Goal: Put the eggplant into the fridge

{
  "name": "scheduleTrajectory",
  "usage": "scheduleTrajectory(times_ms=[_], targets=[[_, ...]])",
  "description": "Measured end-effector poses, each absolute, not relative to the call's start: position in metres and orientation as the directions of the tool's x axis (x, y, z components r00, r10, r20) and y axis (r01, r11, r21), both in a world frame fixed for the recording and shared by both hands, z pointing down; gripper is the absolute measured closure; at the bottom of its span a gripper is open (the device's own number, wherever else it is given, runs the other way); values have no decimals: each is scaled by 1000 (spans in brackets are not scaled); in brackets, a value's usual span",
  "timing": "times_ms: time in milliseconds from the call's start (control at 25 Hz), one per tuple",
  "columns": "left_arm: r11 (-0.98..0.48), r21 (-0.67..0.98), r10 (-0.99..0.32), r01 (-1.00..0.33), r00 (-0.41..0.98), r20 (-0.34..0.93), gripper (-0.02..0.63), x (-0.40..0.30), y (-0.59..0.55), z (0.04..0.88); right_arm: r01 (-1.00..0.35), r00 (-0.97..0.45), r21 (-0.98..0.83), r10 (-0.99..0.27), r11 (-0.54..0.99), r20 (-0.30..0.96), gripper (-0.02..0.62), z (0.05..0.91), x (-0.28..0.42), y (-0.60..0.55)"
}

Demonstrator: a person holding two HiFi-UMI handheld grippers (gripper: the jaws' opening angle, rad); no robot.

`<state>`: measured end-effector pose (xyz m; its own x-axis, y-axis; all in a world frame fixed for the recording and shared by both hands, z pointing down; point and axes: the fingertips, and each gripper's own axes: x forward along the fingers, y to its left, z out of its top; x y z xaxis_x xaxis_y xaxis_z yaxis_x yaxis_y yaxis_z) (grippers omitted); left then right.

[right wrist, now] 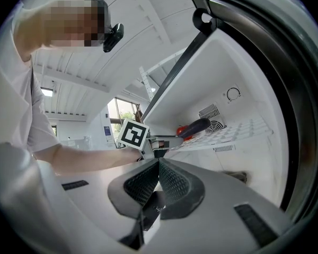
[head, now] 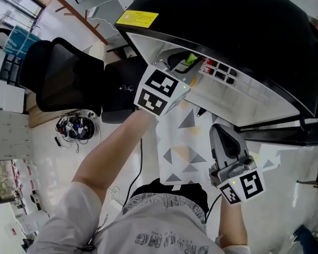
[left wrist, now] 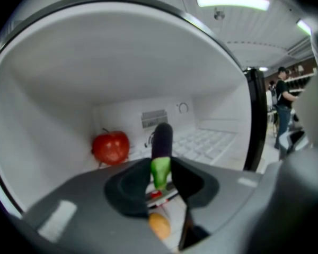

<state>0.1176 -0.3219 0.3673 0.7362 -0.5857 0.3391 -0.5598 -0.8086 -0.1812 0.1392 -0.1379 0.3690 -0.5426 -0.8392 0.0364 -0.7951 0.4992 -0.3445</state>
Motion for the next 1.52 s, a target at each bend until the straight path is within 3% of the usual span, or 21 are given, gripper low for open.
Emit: scheduleTrajectory(times_ms=[560, 1520], targets=[[-793, -153, -587, -590, 674, 449, 480, 119, -331, 383, -785, -554, -361, -831, 504, 44, 594, 377, 134, -134], [-768, -134, -611, -627, 653, 448, 465, 118, -335, 383, -791, -550, -361, -832, 494, 67, 594, 381, 138, -127]])
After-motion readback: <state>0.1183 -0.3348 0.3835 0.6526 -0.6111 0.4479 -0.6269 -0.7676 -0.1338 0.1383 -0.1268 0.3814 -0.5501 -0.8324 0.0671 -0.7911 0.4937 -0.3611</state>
